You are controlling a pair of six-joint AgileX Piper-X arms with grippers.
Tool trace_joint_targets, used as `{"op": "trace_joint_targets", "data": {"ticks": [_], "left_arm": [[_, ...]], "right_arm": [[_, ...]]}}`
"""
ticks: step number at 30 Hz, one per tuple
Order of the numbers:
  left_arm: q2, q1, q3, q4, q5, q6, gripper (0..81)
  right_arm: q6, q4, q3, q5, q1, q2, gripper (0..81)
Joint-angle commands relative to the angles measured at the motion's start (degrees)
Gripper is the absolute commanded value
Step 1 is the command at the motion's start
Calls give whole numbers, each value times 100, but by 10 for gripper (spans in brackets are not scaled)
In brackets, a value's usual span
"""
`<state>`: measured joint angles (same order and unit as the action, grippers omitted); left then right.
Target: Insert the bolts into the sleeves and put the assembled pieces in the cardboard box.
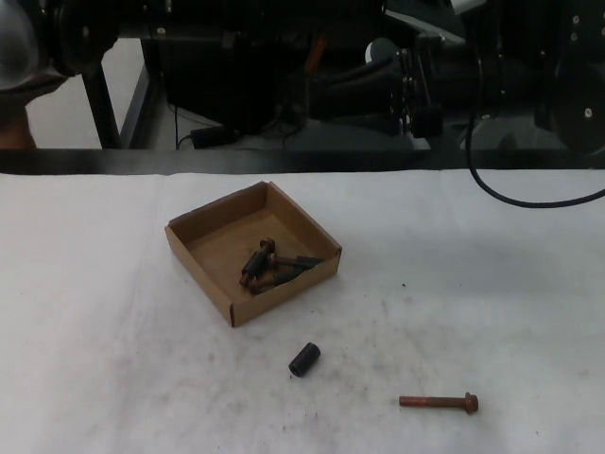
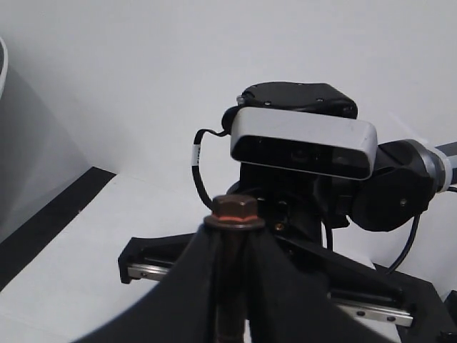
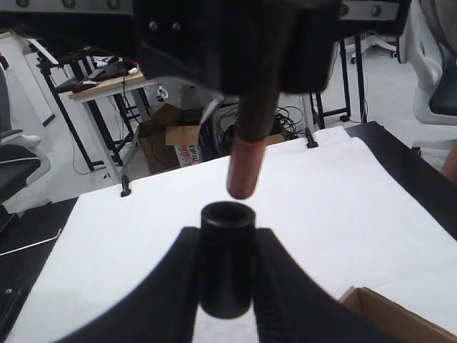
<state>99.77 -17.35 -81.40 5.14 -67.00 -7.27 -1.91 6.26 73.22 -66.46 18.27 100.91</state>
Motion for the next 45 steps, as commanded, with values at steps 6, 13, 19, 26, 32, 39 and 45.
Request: {"op": "trace_joint_targets", "data": {"ticks": [6,13,19,26,32,39,45], "left_arm": [[-28,12,-12,105,1,-43,8],[-28,12,-12,105,1,-43,8],[-28,12,-12,105,1,-43,8],[-28,-18,-12,105,1,-176,8],[-28,-73,6,105,1,-176,8],[-28,-126,341,-22,-19,-176,8],[-28,-124,467,-67,-37,-176,8]], "right_arm": [[458,714,-5,-7,22,-31,2],[457,729,-5,20,22,-19,2],[457,886,-5,119,22,-2,2],[827,1322,-5,140,22,125,2],[835,1332,-5,139,22,124,2],[835,1466,45,233,-116,124,2],[835,1466,69,232,-239,124,2]]}}
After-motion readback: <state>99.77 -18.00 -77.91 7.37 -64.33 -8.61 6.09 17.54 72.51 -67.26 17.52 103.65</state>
